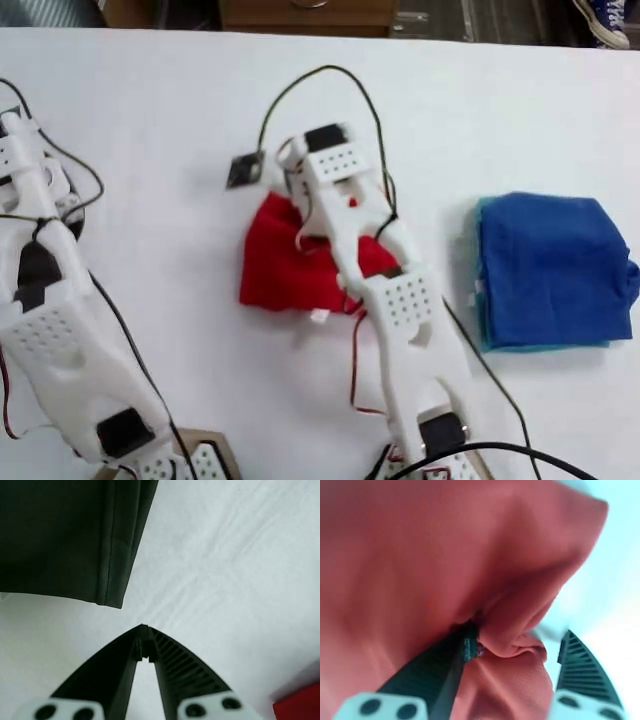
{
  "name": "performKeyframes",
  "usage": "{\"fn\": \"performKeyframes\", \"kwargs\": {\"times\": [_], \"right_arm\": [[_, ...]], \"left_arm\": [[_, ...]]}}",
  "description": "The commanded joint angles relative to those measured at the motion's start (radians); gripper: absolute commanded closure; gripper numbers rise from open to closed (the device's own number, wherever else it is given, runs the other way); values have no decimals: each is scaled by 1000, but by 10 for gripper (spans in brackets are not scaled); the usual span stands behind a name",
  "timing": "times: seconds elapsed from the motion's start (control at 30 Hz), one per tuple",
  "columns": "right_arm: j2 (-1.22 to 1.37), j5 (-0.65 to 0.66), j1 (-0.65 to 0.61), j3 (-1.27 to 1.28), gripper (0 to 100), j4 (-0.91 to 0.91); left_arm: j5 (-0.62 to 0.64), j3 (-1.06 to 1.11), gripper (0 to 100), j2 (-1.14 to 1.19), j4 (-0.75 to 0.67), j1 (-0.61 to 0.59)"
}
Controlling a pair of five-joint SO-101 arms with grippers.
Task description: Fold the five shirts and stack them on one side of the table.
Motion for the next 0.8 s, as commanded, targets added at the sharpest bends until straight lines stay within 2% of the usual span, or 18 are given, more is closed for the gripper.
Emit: {"fn": "performKeyframes", "kwargs": {"times": [0.0,0.13,0.4,0.77], "right_arm": [[-107,5,-45,104,722,33],[-182,2,-53,175,722,19],[-183,-5,-1,169,722,-140],[-183,-31,1,135,722,-275]], "left_arm": [[-2,-38,978,-14,21,2],[-2,-39,978,-14,18,2],[-2,-39,978,-14,18,3],[-2,-39,978,-14,18,3]]}}
